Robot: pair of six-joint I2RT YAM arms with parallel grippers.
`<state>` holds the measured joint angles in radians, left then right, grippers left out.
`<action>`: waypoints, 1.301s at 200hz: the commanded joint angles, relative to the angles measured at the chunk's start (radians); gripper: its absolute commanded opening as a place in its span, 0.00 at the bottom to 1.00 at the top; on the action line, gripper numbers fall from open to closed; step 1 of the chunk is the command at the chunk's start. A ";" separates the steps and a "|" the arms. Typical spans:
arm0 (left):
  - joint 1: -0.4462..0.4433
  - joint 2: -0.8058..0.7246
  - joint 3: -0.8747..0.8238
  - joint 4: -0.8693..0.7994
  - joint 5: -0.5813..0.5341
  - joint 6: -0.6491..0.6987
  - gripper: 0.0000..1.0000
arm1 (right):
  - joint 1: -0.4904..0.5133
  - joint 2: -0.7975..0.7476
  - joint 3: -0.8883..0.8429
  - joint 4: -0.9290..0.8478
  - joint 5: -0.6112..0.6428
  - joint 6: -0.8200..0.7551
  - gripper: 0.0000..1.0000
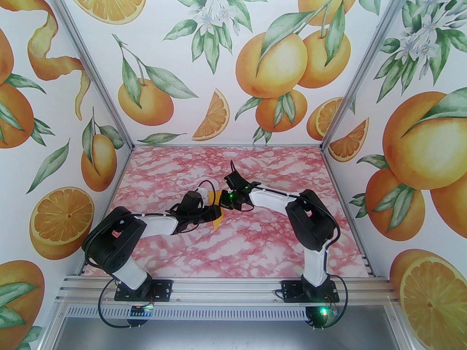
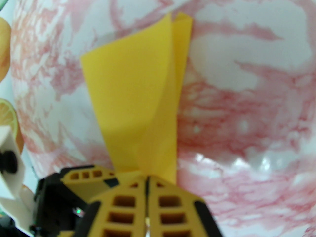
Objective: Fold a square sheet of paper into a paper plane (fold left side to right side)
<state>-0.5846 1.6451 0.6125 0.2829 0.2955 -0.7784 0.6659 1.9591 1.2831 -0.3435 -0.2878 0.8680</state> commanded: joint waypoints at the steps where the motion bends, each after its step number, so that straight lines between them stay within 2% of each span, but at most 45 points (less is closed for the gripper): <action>1: 0.000 -0.004 -0.011 0.019 0.027 0.009 0.58 | -0.009 0.012 0.006 0.046 -0.022 0.054 0.06; 79: 0.000 0.010 0.011 0.001 0.031 0.017 0.55 | -0.022 0.003 -0.019 0.099 -0.031 0.111 0.06; 151: 0.000 0.031 0.018 0.046 0.042 -0.017 0.67 | -0.022 -0.001 -0.033 0.120 -0.038 0.131 0.05; 204: -0.006 0.053 0.013 0.090 0.008 -0.059 0.66 | -0.022 -0.004 -0.051 0.150 -0.051 0.160 0.05; 260: -0.029 0.068 0.038 0.040 -0.040 -0.048 0.63 | -0.027 -0.018 -0.075 0.193 -0.057 0.204 0.04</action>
<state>-0.5976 1.6684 0.6216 0.3363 0.2924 -0.8379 0.6464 1.9591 1.2209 -0.1875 -0.3225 1.0397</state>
